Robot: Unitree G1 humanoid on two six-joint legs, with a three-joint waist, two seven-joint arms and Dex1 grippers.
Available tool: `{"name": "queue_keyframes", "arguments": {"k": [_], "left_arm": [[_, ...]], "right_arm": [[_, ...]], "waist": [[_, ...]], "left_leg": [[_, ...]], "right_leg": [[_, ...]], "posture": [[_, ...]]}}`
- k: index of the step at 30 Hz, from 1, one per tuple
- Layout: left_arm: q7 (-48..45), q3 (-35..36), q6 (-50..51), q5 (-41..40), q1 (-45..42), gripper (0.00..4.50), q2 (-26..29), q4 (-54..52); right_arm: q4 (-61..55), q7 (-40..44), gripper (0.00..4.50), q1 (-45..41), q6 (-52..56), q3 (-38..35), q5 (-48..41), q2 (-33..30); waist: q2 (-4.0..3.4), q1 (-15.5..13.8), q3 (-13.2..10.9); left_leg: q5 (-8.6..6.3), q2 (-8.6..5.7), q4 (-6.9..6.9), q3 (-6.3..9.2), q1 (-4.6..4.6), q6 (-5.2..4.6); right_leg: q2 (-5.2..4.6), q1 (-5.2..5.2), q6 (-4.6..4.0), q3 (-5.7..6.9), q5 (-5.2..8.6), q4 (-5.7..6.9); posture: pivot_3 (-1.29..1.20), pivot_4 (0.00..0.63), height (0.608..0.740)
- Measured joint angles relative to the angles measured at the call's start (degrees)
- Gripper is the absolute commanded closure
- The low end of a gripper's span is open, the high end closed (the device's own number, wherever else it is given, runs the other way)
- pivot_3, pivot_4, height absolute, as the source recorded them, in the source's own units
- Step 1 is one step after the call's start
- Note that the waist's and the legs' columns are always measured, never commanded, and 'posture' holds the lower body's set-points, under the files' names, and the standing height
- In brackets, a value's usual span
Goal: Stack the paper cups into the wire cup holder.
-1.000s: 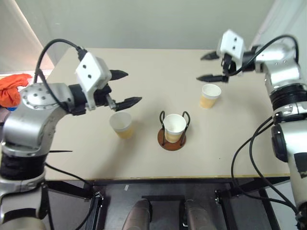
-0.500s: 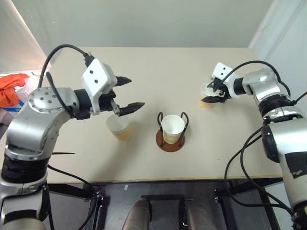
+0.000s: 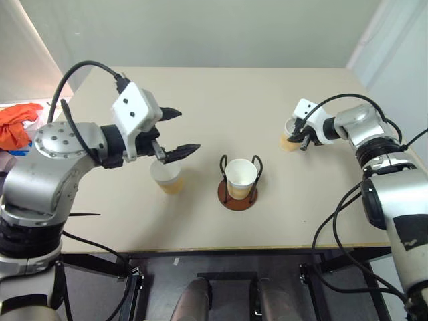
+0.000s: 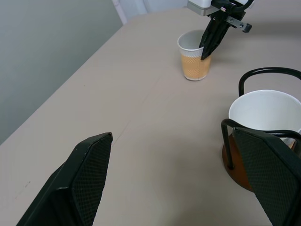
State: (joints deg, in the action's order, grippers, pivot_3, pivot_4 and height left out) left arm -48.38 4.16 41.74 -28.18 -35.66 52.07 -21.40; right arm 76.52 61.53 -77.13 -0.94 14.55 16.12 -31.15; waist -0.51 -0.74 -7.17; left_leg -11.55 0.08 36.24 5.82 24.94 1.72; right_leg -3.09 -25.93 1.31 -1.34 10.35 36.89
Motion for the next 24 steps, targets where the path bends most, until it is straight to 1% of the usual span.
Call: {"name": "queue_keyframes", "arguments": {"k": [4, 6, 8, 10, 12, 14, 17, 20, 22, 24], "left_arm": [[-0.3, 0.0, -0.4, 0.4, 0.0, 0.0, 0.2, 0.2], [-1.6, 0.8, -0.5, -0.1, 0.5, 0.0, 1.7, 0.2], [-3.8, 3.0, -0.6, -1.3, 2.0, 0.0, 3.6, 0.2], [-5.7, 5.0, -1.1, -2.1, 3.7, 0.0, 5.2, 0.1], [-6.4, 6.1, -1.7, -2.1, 4.4, 0.0, 5.6, 0.3], [-6.5, 6.8, -2.2, -2.1, 4.8, 0.0, 5.9, 1.0], [-6.6, 7.5, -2.1, -3.1, 6.0, 0.0, 6.0, 0.5], [-6.7, 7.6, -2.0, -4.3, 7.2, 0.0, 5.9, -1.3], [-6.6, 7.7, -2.0, -4.6, 7.7, 0.0, 5.9, -1.6], [-6.5, 7.7, -2.0, -5.1, 8.1, 0.0, 5.9, -1.8]], "right_arm": [[-0.3, 2.8, 4.45, -0.1, -1.4, 0.0, -0.1, -0.2], [-0.9, 8.1, 4.45, -1.2, -2.6, -0.8, -1.2, -0.4], [-4.5, 16.8, 4.45, -3.1, -2.7, -3.3, -5.1, -0.5], [-13.8, 25.0, 4.45, -4.2, 0.8, -4.7, -13.1, -0.6], [-24.4, 28.6, 4.45, -3.3, 5.2, -3.8, -20.8, -1.3], [-38.9, 30.1, 4.45, 0.4, 9.9, -0.5, -28.1, -3.4], [-53.3, 30.6, 4.45, 6.6, 15.6, 4.3, -35.7, -7.1], [-61.7, 30.8, 4.45, 10.4, 19.1, 7.6, -40.0, -10.9], [-64.5, 30.8, 4.45, 10.8, 19.9, 8.3, -41.5, -12.9], [-66.3, 30.8, 4.45, 10.8, 20.3, 8.4, -42.2, -13.6]], "waist": [[0.0, 0.0, 0.0], [-0.02, 0.0, 0.0], [-0.04, 0.4, 0.0], [-0.03, 0.7, 0.0], [-0.02, 0.7, 0.0], [0.07, 0.4, 0.0], [0.09, -0.1, 0.0], [0.11, -0.1, 0.0], [0.11, 0.1, 0.0], [0.12, 0.2, 0.0]], "left_leg": [[0.0, 0.0, -0.01, 0.0, 0.01, -0.02], [0.01, 0.0, -0.04, 0.0, 0.05, -0.03], [0.01, 0.01, -0.08, -0.02, 0.07, -0.03], [0.01, 0.09, -0.12, -0.01, 0.04, -0.02], [0.0, 0.18, -0.12, 0.05, 0.02, 0.01], [0.01, 0.33, -0.05, 0.17, 0.0, 0.18], [0.08, 0.32, 0.05, 0.28, 0.02, 0.3], [0.07, 0.31, 0.13, 0.22, 0.02, 0.29], [0.04, 0.33, 0.09, 0.22, -0.05, 0.2], [0.05, 0.39, 0.07, 0.22, -0.15, 0.16]], "right_leg": [[0.01, -0.01, 0.0, 0.0, 0.0, -0.01], [0.01, -0.06, 0.0, 0.01, 0.0, -0.02], [0.07, -0.12, -0.08, -0.02, 0.05, -0.03], [0.21, -0.1, -0.23, 0.0, 0.14, -0.06], [0.32, -0.04, -0.32, 0.05, 0.24, -0.08], [0.5, 0.16, -0.49, 0.11, 0.34, -0.14], [0.54, 0.2, -0.68, 0.1, 0.46, -0.13], [0.54, 0.18, -0.67, 0.02, 0.45, -0.09], [0.54, 0.18, -0.64, 0.02, 0.43, -0.04], [0.57, 0.19, -0.64, 0.03, 0.43, 0.04]], "posture": [[0.0, 0.15, 0.74], [0.0, 0.15, 0.74], [0.0, 0.15, 0.74], [0.0, 0.15, 0.74], [0.0, 0.15, 0.74], [0.0, 0.15, 0.74], [0.0, 0.15, 0.74], [0.0, 0.15, 0.74], [0.0, 0.15, 0.74], [0.0, 0.15, 0.74]]}}
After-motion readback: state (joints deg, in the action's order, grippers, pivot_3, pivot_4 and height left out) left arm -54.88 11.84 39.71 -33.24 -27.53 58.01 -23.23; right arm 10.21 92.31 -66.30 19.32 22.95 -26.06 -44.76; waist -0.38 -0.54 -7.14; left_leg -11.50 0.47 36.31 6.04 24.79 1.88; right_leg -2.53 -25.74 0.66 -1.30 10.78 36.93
